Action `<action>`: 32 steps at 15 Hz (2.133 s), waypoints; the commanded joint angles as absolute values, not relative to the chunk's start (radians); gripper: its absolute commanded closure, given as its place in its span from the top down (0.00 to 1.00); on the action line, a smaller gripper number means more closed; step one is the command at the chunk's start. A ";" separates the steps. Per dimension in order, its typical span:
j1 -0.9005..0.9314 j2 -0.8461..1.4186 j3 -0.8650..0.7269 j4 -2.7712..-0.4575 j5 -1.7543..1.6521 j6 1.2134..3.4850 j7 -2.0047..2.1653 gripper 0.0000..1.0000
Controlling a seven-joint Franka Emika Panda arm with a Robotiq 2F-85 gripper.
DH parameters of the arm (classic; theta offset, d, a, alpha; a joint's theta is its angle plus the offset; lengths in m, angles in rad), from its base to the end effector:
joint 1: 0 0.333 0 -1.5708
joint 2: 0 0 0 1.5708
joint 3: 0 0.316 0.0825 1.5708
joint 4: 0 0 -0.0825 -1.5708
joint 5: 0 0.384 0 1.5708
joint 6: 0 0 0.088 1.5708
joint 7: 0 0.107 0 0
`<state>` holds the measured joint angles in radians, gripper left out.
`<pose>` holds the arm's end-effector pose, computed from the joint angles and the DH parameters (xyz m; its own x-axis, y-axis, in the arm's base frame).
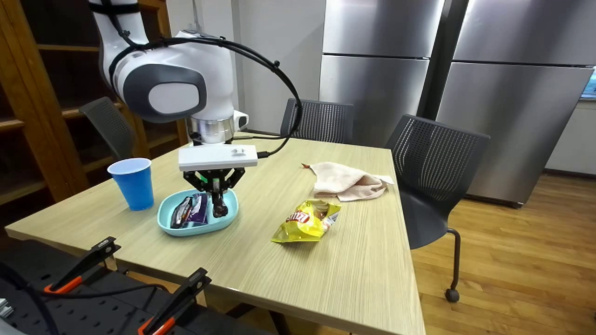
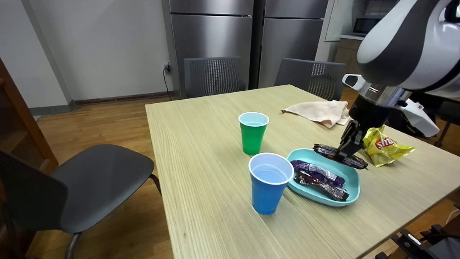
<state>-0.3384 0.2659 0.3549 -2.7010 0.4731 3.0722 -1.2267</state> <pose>0.4036 -0.0187 0.1575 0.7164 0.6749 0.1771 0.6859 -0.7277 -0.0016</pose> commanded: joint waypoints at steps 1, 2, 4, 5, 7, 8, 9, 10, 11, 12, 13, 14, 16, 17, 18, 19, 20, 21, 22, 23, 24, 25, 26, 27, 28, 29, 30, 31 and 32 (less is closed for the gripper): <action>-0.237 0.304 0.282 -2.697 0.444 3.148 -1.161 0.04; -0.211 0.316 0.263 -2.693 0.449 3.163 -1.155 0.04; -0.162 0.336 0.226 -2.683 0.459 3.183 -1.146 0.04; -0.142 0.341 0.211 -2.678 0.462 3.185 -1.144 0.04; -0.107 0.345 0.186 -2.673 0.468 3.185 -1.143 0.40; -0.099 0.337 0.182 -2.673 0.471 3.175 -1.142 0.40; -0.099 0.325 0.185 -2.675 0.475 3.159 -1.142 0.47; -0.108 0.310 0.198 -2.677 0.480 3.149 -1.144 0.54; -0.124 0.294 0.216 -2.677 0.485 3.137 -1.148 0.62; -0.139 0.280 0.230 -2.674 0.489 3.125 -1.152 0.69; -0.151 0.270 0.240 -2.670 0.492 3.116 -1.156 0.77; -0.159 0.257 0.241 -2.664 0.494 3.103 -1.157 0.84; -0.166 0.226 0.228 -2.656 0.493 3.077 -1.157 0.98; -0.166 0.210 0.211 -2.651 0.491 3.065 -1.152 1.00; -0.167 0.199 0.193 -2.642 0.489 3.061 -1.143 1.00; -0.172 0.191 0.179 -2.632 0.489 3.059 -1.138 1.00; -0.172 0.185 0.156 -2.620 0.485 3.056 -1.127 1.00; -0.180 0.179 0.140 -2.606 0.487 3.054 -1.118 1.00; -0.170 0.177 0.110 -2.596 0.483 3.065 -1.094 1.00; -0.170 0.174 0.089 -2.582 0.489 3.073 -1.071 1.00; -0.172 0.178 0.068 -2.564 0.501 3.083 -1.037 1.00; -0.160 0.183 0.029 -2.545 0.491 3.073 -0.996 1.00; -0.153 0.190 0.003 -2.528 0.489 3.072 -0.956 1.00; -0.145 0.199 -0.030 -2.507 0.482 3.068 -0.912 1.00; -0.131 0.211 -0.064 -2.489 0.473 3.076 -0.864 1.00; -0.106 0.229 -0.113 -2.473 0.450 3.083 -0.808 1.00; -0.089 0.244 -0.148 -2.452 0.439 3.085 -0.765 1.00; -0.073 0.256 -0.183 -2.432 0.422 3.073 -0.739 1.00; -0.116 0.222 -0.122 -2.484 0.454 3.098 -0.820 1.00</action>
<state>-0.1141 0.2234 -0.1255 -2.4821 0.4523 3.0977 -0.8167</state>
